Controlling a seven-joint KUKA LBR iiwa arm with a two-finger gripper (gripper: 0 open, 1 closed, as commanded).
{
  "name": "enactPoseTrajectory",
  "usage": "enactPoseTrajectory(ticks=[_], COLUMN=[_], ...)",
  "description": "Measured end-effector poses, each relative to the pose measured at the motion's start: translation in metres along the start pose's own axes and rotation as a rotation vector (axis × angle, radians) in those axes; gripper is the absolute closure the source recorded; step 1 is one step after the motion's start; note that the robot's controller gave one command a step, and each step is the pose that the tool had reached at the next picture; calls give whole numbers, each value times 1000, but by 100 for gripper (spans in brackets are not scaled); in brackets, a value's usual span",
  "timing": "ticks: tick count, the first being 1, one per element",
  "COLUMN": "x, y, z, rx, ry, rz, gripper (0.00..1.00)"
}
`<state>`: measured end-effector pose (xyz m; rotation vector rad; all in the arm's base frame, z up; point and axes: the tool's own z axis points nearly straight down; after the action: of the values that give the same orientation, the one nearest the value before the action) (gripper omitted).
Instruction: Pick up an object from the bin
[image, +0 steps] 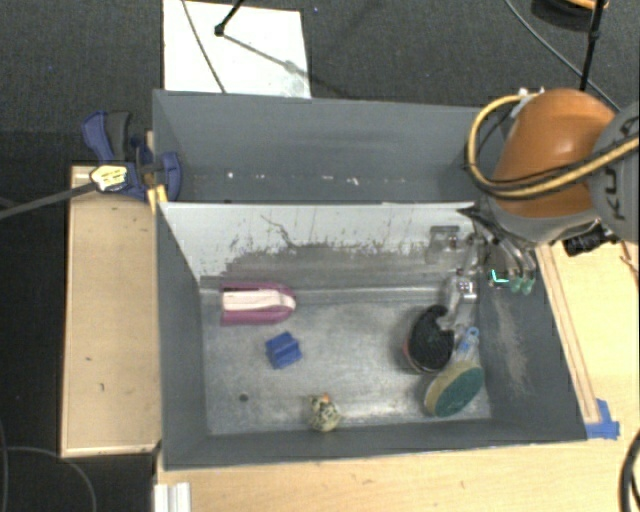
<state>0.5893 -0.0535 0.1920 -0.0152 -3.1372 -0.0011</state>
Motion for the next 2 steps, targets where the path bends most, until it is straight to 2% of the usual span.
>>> enactPoseTrajectory(ticks=[1,2], x=[41,40], y=[-7,-7], z=[69,67], rx=[0,1], ry=[-1,-6], rz=[-171,-174], gripper=[0,100])
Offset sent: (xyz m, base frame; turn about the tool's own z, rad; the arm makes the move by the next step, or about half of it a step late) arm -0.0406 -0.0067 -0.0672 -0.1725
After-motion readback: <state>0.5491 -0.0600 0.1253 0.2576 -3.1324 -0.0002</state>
